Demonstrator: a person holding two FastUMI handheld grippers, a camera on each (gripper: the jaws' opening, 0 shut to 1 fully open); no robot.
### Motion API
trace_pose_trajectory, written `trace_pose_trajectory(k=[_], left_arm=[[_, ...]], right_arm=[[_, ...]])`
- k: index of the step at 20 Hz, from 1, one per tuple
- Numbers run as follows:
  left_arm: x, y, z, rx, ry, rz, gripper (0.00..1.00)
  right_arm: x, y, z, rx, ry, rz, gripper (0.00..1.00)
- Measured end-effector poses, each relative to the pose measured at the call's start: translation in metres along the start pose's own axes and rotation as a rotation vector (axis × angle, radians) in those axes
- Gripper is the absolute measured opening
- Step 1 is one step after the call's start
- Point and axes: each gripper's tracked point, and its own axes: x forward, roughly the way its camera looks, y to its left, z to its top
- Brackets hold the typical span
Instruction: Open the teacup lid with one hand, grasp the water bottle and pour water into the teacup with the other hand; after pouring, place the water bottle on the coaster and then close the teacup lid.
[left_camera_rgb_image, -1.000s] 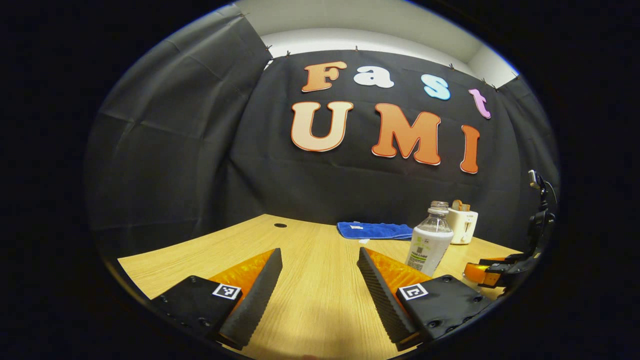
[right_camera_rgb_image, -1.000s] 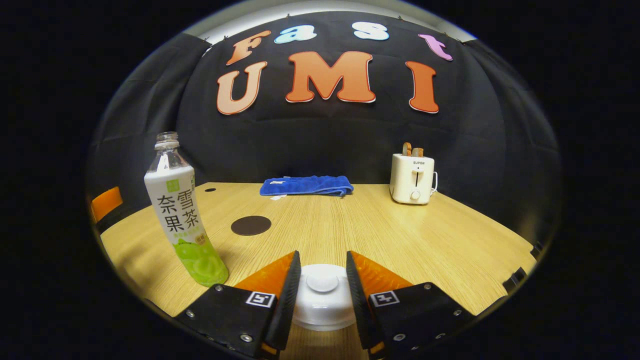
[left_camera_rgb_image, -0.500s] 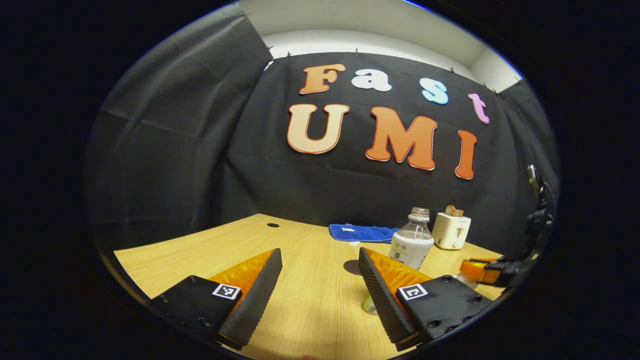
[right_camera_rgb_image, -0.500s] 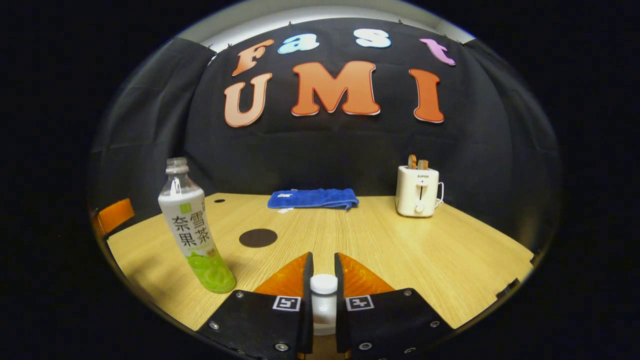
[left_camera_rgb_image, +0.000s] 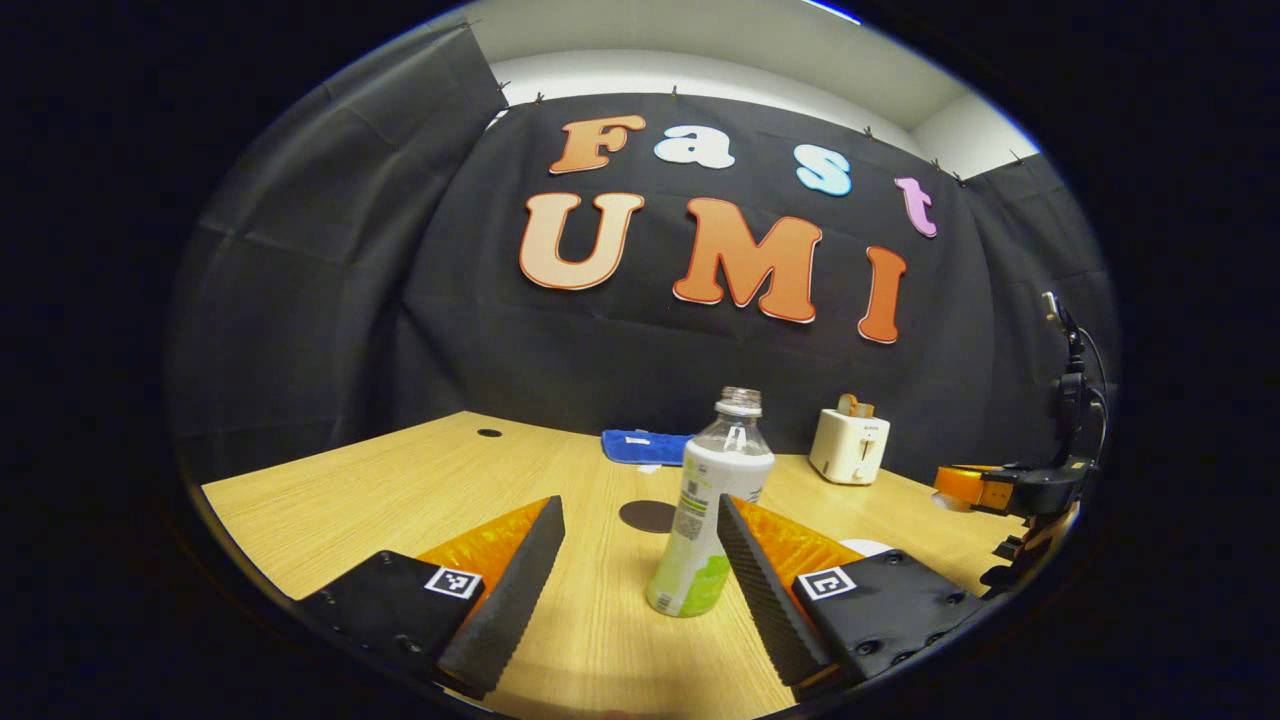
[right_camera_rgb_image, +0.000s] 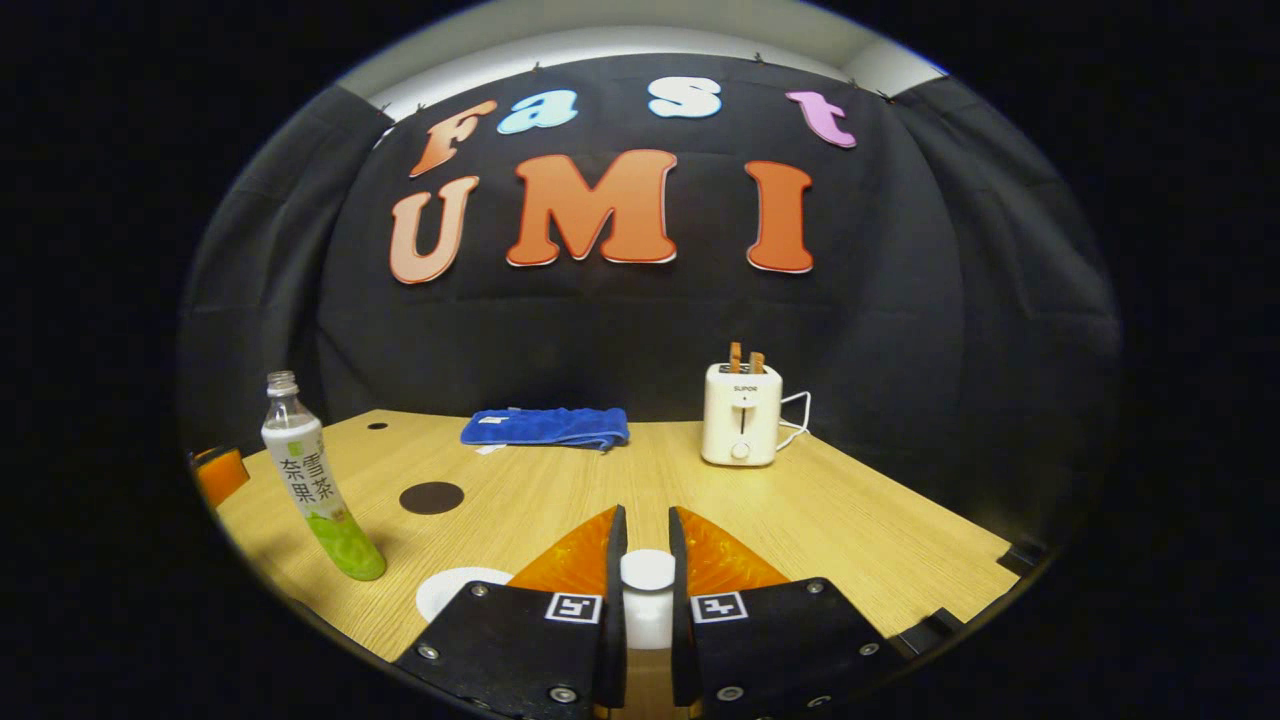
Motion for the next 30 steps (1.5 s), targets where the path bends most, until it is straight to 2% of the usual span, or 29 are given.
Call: trace_pose_trajectory(k=[3, 9, 15, 23, 24, 25, 26, 27, 30], left_arm=[[0.007, -0.018, -0.012, 0.031, 0.012, -0.023, 0.99], [0.028, -0.048, -0.033, 0.074, 0.058, -0.065, 0.99], [0.056, -0.035, -0.05, 0.103, 0.099, 0.0, 0.99], [0.079, -0.031, -0.057, 0.153, 0.124, 0.0, 0.99], [0.08, -0.034, -0.056, 0.16, 0.121, -0.001, 0.95], [0.076, -0.035, -0.056, 0.173, 0.127, -0.006, 0.7], [0.077, -0.036, -0.057, 0.194, 0.133, -0.015, 0.72], [0.077, -0.037, -0.055, 0.222, 0.14, -0.026, 0.64], [0.072, -0.038, -0.055, 0.272, 0.178, -0.056, 0.59]], right_arm=[[0.004, -0.031, -0.006, 0.034, 0.016, -0.056, 0.18], [0.004, -0.046, -0.008, 0.076, 0.024, -0.08, 0.18], [0.004, -0.046, -0.011, 0.087, 0.033, -0.075, 0.18], [0.004, -0.044, -0.015, 0.095, 0.051, -0.06, 0.18], [0.003, -0.042, -0.015, 0.094, 0.052, -0.058, 0.18], [0.004, -0.042, -0.016, 0.093, 0.054, -0.057, 0.18], [0.004, -0.042, -0.017, 0.093, 0.056, -0.055, 0.18], [0.003, -0.041, -0.017, 0.093, 0.057, -0.054, 0.18], [0.003, -0.043, -0.016, 0.097, 0.056, -0.054, 0.18]])
